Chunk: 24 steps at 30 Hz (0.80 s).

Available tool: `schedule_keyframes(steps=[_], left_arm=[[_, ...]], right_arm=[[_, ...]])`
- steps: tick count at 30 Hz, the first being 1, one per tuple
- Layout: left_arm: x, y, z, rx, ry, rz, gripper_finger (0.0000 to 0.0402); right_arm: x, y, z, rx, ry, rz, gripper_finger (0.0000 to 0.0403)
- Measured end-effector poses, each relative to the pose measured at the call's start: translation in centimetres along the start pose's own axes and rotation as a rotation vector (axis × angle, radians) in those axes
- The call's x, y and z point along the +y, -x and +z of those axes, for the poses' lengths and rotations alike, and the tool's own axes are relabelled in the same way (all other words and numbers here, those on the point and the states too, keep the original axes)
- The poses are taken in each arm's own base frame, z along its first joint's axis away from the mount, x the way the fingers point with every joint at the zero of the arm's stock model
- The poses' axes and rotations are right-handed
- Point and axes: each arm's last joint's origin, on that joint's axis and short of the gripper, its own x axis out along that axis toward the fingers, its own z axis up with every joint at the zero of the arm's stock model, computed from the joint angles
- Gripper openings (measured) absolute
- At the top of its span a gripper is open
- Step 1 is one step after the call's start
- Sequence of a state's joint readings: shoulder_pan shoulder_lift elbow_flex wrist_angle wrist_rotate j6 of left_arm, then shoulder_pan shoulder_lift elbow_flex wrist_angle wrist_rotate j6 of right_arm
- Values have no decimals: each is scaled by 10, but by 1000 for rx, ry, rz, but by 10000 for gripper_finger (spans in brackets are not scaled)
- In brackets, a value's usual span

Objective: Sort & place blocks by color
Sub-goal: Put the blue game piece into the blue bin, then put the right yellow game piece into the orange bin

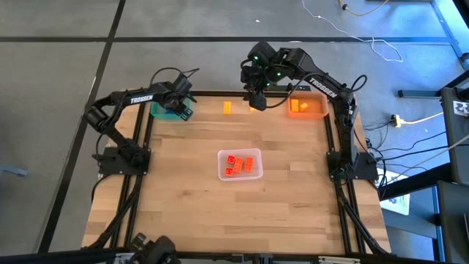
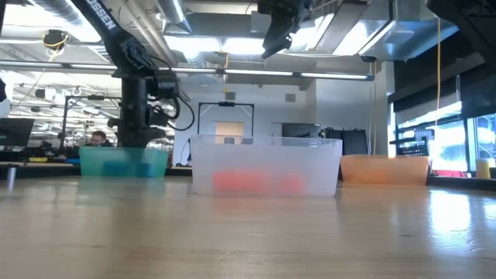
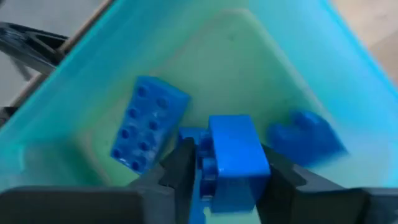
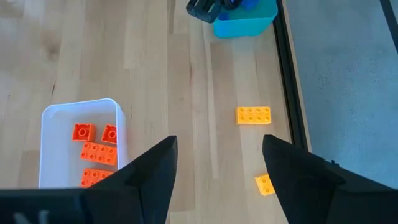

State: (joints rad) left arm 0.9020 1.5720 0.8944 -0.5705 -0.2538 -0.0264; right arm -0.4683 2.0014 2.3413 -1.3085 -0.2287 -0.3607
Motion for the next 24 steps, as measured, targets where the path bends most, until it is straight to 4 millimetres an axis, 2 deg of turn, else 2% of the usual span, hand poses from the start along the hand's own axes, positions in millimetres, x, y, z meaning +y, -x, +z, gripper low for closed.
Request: schedule_keyframes(steps=[4,14,19,24], left_arm=[[-1,-5,2,-8,-4,20,155],[1,-1,11,-55,7,45,163],[4,20,23,-116,19,42,164],[4,57,26,-207,12,-11,164]], right_arm=[[0,0,0,0,0,0,236],[0,0,0,-1,0,0,236],[0,0,0,1,-13,0,236],[0,-2,-2,23,-118,-11,236]])
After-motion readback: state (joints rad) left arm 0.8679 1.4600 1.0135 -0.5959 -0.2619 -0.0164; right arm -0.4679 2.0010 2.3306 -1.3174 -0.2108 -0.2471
